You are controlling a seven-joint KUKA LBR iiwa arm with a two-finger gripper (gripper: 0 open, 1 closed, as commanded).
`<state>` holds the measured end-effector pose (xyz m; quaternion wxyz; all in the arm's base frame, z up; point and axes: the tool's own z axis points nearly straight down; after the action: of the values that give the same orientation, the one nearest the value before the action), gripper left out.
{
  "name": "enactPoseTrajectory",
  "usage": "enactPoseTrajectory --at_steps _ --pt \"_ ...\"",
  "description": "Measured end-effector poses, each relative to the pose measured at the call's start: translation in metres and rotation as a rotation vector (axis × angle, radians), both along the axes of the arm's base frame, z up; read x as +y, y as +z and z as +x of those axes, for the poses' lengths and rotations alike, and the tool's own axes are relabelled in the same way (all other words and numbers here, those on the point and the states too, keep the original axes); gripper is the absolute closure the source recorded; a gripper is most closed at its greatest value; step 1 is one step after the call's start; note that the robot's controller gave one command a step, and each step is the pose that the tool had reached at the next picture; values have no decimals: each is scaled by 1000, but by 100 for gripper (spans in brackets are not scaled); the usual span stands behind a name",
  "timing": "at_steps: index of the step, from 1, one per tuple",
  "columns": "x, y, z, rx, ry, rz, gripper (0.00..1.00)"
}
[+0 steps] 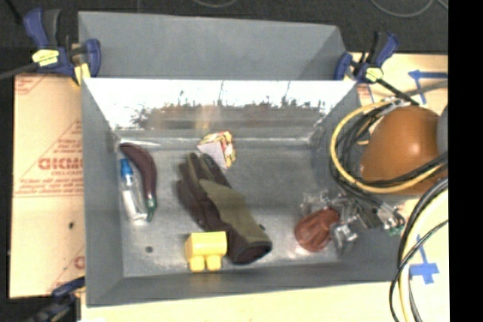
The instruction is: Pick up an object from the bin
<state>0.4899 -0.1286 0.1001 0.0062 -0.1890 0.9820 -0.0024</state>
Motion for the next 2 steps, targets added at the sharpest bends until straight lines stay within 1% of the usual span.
enactPoseTrajectory --at_steps 2 --pt "0 -1 0 1 4 -1 100"
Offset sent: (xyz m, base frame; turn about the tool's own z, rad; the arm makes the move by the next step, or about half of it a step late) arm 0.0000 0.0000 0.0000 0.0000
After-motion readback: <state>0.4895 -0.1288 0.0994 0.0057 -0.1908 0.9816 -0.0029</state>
